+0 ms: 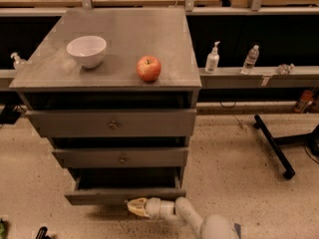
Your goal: Close bottom drawer
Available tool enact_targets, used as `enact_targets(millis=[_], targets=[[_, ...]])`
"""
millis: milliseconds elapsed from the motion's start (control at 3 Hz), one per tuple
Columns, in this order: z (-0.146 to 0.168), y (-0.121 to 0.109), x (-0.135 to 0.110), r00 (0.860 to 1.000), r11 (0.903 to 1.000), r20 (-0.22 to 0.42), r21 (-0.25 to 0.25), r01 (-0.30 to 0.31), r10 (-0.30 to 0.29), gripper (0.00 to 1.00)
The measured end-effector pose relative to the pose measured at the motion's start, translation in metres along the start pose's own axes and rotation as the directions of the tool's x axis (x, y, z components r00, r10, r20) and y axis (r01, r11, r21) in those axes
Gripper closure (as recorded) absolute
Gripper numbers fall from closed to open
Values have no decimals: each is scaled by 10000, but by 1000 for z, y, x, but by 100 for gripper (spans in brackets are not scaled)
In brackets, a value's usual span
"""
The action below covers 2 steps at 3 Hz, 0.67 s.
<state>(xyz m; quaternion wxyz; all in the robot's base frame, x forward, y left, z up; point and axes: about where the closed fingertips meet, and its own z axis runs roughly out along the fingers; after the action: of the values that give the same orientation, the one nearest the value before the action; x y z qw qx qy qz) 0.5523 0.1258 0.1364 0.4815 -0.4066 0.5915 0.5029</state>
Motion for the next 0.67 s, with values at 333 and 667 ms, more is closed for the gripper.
enact_targets(millis=[333,667], targets=[[-1,2,1,10000,10000,0,0,0,0,100],[-5,-16,-13,9976,9993,587,-94,362,-356,100]])
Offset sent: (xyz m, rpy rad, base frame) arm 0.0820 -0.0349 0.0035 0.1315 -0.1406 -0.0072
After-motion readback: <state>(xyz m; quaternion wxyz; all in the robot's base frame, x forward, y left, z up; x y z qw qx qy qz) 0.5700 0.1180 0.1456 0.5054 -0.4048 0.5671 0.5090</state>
